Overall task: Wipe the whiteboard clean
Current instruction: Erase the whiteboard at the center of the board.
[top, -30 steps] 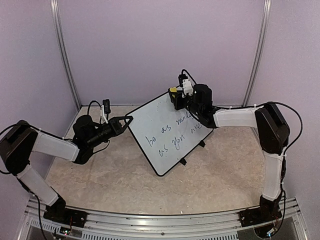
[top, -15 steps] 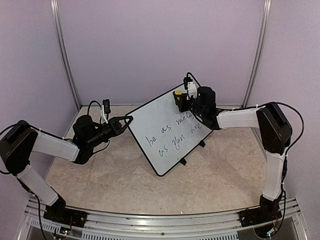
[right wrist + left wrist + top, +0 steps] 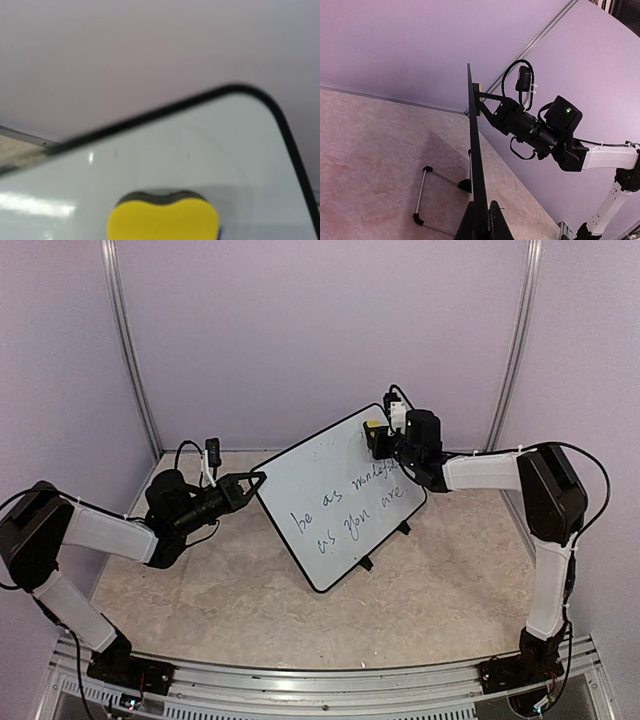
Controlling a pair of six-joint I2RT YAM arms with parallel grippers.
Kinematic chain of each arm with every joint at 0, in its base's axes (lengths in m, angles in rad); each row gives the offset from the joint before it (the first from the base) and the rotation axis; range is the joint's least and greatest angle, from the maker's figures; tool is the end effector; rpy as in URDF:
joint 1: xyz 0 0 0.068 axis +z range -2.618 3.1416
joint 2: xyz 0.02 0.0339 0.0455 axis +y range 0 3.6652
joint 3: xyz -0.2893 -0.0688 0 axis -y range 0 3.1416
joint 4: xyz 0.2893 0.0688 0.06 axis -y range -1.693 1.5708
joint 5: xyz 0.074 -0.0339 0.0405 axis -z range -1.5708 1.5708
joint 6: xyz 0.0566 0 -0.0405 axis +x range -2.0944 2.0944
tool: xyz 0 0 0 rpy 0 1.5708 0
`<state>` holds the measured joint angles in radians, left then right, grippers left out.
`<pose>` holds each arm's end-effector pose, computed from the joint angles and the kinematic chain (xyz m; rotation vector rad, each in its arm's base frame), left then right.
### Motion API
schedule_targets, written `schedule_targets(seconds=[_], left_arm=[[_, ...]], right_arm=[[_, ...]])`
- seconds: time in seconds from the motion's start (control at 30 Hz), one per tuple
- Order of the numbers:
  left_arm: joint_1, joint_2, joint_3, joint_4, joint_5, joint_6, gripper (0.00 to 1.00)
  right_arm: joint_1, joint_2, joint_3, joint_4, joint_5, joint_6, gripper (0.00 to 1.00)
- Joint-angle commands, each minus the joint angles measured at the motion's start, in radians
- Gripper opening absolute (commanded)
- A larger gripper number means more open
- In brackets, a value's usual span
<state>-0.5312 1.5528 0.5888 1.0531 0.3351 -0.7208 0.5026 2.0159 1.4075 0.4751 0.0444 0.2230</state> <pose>0.2975 -0.1964 0.2107 0.1425 1.6137 -1.2388 0.4794 0.2606 0.2411 -0.2077 1.7170 0.5010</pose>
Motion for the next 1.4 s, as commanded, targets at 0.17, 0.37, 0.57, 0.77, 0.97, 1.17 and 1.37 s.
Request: schedule_targets(seconds=[0.17, 0.37, 0.57, 0.77, 0.97, 1.17, 1.37], left_arm=[[-0.026, -0.038, 0.000, 0.090, 0.101, 0.031, 0.00], [-0.027, -0.036, 0.001, 0.088, 0.099, 0.033, 0.00], [-0.027, -0.039, 0.000, 0.084, 0.096, 0.037, 0.00], [-0.027, -0.042, 0.000, 0.081, 0.096, 0.040, 0.00], [-0.027, -0.037, 0.003, 0.083, 0.097, 0.037, 0.00], [-0.027, -0.030, 0.003, 0.090, 0.102, 0.032, 0.00], [-0.029, -0.035, 0.002, 0.082, 0.098, 0.038, 0.00]], right_arm=[[0.027, -0.024, -0.177, 0.066, -0.043, 0.045, 0.06], [0.027, -0.006, -0.086, 0.050, -0.073, 0.026, 0.06], [0.029, 0.046, 0.057, 0.010, -0.119, 0.043, 0.06], [0.033, 0.052, 0.060, -0.009, -0.075, 0.047, 0.06], [0.032, -0.021, -0.116, 0.050, -0.052, 0.044, 0.06], [0.031, -0.011, -0.081, 0.028, -0.052, 0.017, 0.06], [0.027, 0.072, 0.115, -0.044, -0.030, -0.003, 0.07]])
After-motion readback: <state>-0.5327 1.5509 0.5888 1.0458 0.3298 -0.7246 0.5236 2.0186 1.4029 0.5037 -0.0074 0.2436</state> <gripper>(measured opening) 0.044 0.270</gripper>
